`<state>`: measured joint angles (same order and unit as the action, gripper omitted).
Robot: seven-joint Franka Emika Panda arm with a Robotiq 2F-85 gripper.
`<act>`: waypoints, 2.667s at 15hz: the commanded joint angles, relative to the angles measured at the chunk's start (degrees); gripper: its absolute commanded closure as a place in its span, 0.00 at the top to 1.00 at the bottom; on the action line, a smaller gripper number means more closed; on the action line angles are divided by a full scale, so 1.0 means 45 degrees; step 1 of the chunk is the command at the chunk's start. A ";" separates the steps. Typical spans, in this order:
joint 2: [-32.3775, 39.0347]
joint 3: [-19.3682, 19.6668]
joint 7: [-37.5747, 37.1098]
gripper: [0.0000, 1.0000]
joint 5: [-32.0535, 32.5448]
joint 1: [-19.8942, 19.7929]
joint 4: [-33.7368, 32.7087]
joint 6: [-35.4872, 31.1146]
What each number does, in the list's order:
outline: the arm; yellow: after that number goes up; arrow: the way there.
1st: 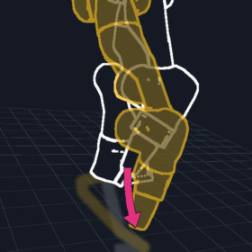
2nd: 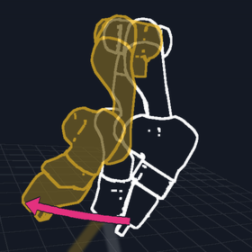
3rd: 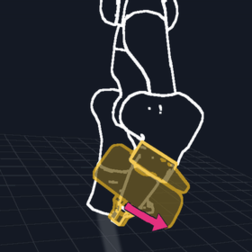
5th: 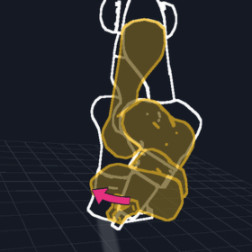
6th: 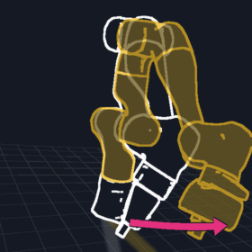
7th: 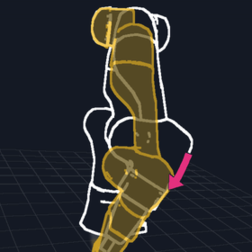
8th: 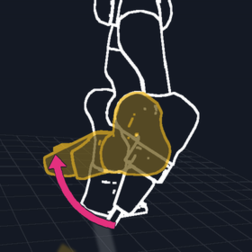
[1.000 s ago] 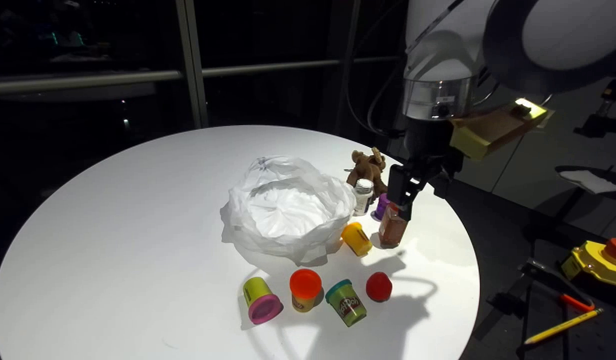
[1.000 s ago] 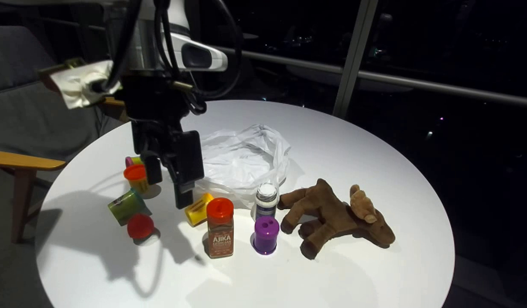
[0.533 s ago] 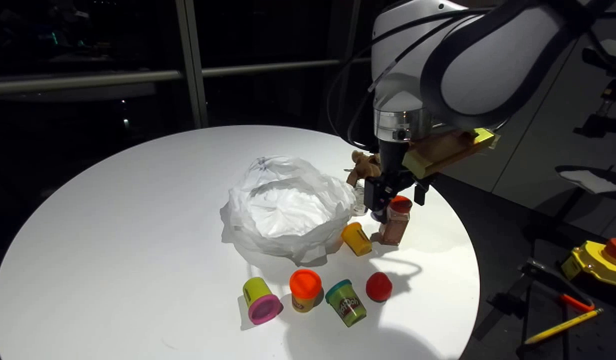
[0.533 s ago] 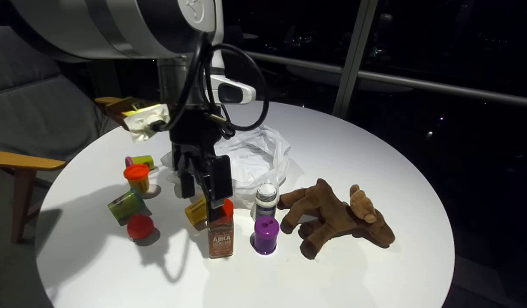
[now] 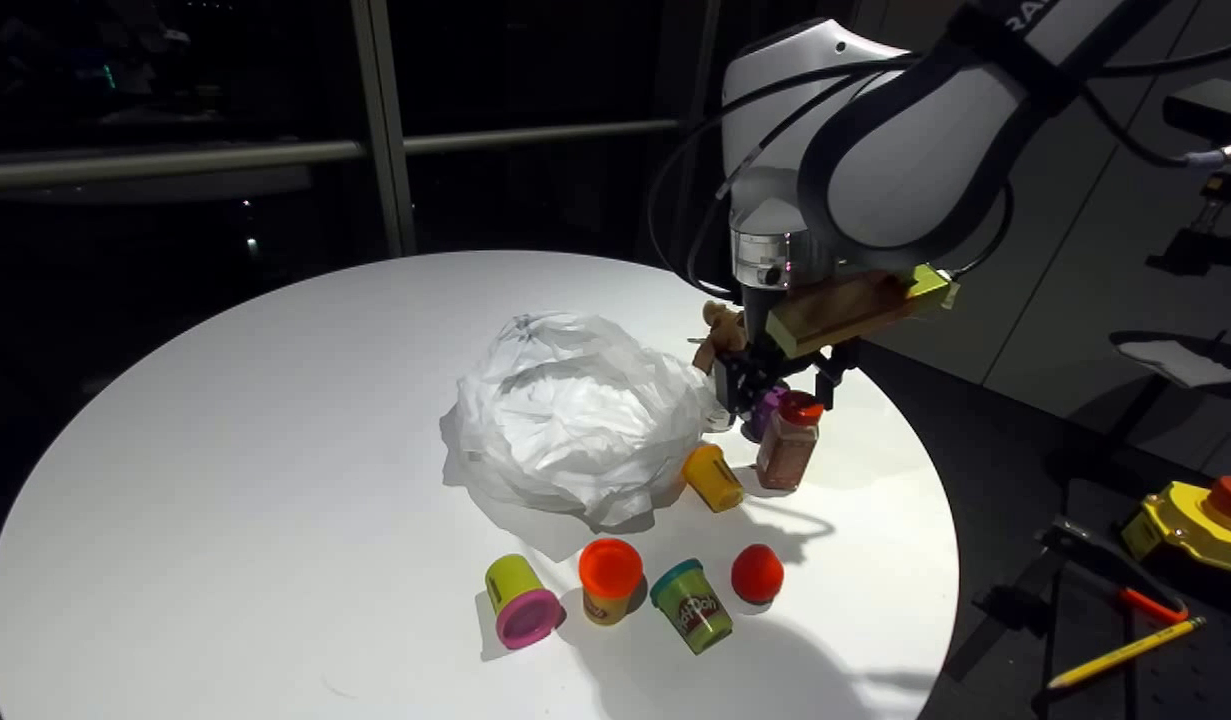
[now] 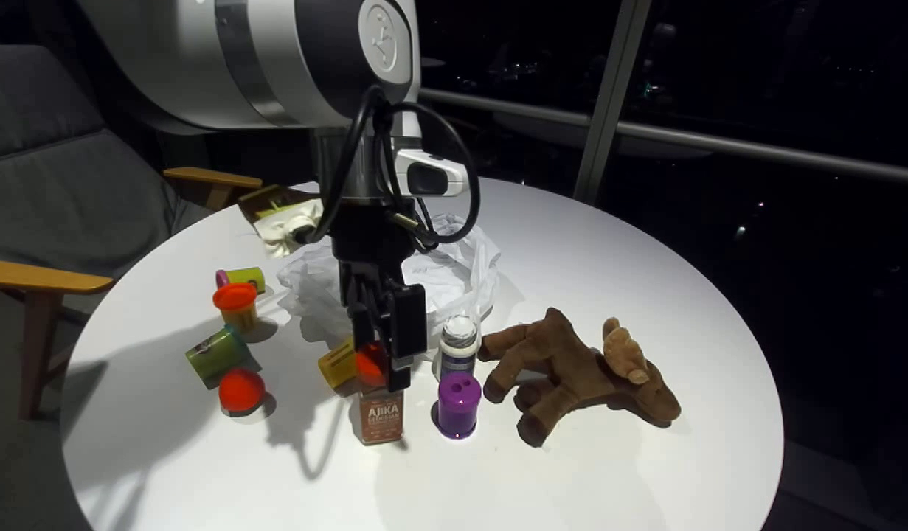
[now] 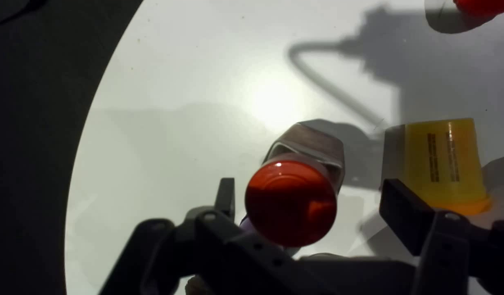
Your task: Put all the objects in the white plastic bag
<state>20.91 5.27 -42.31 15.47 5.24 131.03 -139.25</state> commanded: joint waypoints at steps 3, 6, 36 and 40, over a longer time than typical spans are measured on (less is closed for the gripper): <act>-0.0511 0.0337 -0.0373 0.42 -0.0710 -0.0008 0.0262 0.0290; -0.0829 0.0349 -0.0349 0.27 -0.1349 -0.0124 0.0405 0.0525; 0.6516 -0.0727 -0.0536 0.25 -0.1646 0.1975 -1.2791 0.4090; 0.7386 -0.0539 -0.0670 0.25 -0.2357 0.1761 -1.3925 0.4446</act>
<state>50.63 2.36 -44.66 7.42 13.57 75.03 -122.63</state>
